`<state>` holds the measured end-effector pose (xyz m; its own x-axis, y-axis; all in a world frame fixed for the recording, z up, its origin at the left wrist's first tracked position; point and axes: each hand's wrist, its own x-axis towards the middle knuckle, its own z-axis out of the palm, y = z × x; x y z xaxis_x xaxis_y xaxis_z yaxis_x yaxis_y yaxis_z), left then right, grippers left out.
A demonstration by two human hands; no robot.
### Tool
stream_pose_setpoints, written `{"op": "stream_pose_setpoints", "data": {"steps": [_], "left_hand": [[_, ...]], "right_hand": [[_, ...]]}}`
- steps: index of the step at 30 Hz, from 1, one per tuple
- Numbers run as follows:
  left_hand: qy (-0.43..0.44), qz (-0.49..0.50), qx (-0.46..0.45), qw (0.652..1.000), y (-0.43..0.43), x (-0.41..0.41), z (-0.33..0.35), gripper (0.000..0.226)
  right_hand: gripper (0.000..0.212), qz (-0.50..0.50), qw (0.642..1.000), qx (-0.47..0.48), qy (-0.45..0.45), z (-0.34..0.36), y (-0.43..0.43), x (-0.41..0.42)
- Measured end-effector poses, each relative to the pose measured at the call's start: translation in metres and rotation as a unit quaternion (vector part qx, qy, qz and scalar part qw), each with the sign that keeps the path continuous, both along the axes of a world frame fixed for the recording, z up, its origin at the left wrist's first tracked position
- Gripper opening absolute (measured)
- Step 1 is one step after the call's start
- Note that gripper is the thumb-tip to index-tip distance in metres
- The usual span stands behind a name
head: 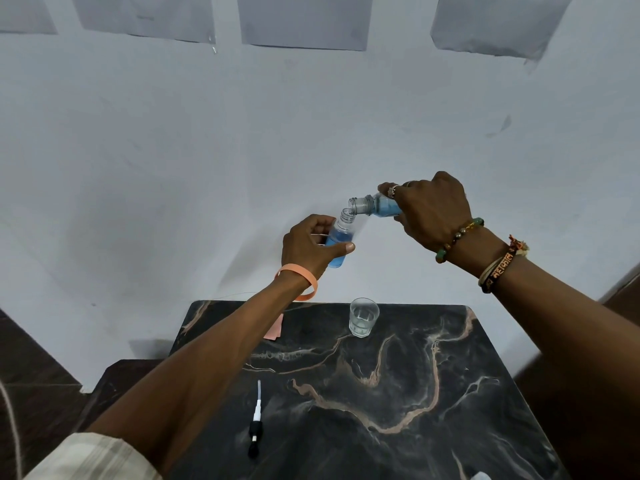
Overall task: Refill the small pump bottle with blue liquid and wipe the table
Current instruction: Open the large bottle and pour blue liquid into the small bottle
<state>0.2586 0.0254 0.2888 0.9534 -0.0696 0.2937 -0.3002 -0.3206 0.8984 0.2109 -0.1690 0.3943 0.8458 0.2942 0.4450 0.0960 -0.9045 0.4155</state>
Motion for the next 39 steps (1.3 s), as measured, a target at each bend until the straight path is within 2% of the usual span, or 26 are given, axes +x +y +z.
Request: {"op": "stream_pose_setpoints", "data": {"steps": [39], "left_hand": [[-0.01,-0.001,0.001,1.0,-0.0012,0.0007,-0.0024,0.05]], "right_hand": [[0.045,-0.001,1.0,-0.004,0.002,0.0005,-0.001,-0.0031]]}}
